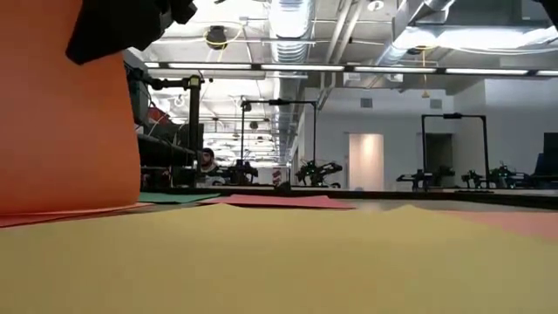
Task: Organize paper
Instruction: Stack the orange paper on top of the orange paper
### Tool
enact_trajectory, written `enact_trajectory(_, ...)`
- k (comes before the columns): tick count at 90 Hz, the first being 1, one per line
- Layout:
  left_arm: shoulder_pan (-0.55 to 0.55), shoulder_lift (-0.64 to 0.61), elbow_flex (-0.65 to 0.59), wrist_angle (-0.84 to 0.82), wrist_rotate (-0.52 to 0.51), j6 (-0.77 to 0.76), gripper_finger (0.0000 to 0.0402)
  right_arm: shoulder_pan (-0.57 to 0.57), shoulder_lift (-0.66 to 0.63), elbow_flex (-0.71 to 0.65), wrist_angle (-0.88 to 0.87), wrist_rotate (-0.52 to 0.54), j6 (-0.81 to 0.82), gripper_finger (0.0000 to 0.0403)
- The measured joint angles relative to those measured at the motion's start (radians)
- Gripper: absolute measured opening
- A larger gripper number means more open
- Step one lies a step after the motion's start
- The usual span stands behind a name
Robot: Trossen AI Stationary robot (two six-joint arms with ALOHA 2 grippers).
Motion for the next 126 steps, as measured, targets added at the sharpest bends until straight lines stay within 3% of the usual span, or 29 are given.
enact_trajectory(21,0.029,0.0,0.003,0.008,0.047,-0.034,0.0,0.008,-0.031,0.0,-0.054,0.004,0.0,0.0013)
enact_trajectory(47,0.088,0.0,0.003,0.024,0.072,-0.107,0.0,0.024,-0.09,0.0,-0.233,-0.024,0.071,0.0118)
enact_trajectory(62,0.107,0.0,0.003,0.032,0.072,-0.109,0.0,0.006,-0.088,0.0,-0.298,-0.029,0.092,0.0152)
enact_trajectory(97,0.121,0.0,0.003,0.239,0.005,-0.009,0.0,-0.077,-0.047,0.0,-0.239,-0.054,0.113,0.0156)
enact_trajectory(126,0.127,0.018,-0.001,0.24,-0.04,-0.022,0.0,-0.137,-0.045,0.0,-0.141,-0.062,0.073,0.0156)
